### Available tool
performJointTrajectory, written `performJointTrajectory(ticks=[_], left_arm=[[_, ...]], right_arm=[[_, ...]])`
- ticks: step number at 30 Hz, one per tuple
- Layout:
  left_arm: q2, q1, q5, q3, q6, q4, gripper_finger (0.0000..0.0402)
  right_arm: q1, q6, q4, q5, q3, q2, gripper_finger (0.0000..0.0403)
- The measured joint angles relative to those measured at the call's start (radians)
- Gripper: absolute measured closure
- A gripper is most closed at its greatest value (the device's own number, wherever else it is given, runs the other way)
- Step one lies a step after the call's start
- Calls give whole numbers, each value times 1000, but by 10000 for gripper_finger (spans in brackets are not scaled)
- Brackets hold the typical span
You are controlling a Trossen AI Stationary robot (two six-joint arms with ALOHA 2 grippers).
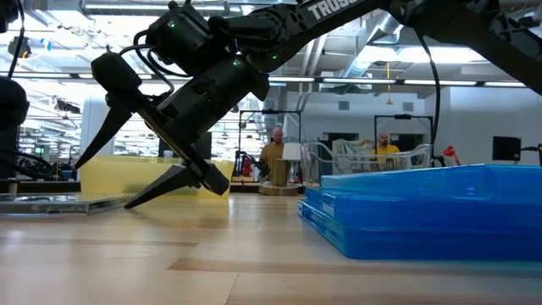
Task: Pick & place jewel cases by type
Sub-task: Put the black CD case into the yellow bin
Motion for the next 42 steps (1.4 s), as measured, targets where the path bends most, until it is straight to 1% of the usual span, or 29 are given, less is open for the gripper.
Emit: performJointTrajectory(ticks=[4, 7, 13, 17, 19, 24, 27, 31, 36, 42], left_arm=[[28, 0, -6, -59, -17, 150, 401], [63, -1, -33, -77, -44, 220, 401], [71, -1, -55, -78, -58, 221, 401], [71, -2, -83, -80, -46, 223, 401], [73, -2, -98, -82, -47, 225, 401], [73, -2, -137, -101, -37, 278, 401], [73, -2, -153, -102, -35, 280, 401], [73, -2, -164, -102, -34, 288, 401], [74, -2, -174, -102, -24, 293, 401], [74, -2, -175, -102, -15, 293, 401]], right_arm=[[-1, 3, -4, 1, 0, 0, 108], [0, 3, -9, 4, 0, 0, 108], [17, 45, -16, 27, 1, 3, 108], [33, 45, -27, 79, 2, 3, 108], [34, 63, -28, 87, 2, 3, 111], [33, 89, -30, 88, 1, 5, 125], [33, 90, -30, 88, 1, 5, 132], [34, 105, -6, 87, -1, 5, 138], [34, 151, 66, 83, -9, 6, 141], [33, 172, 70, 72, -9, 6, 142]])
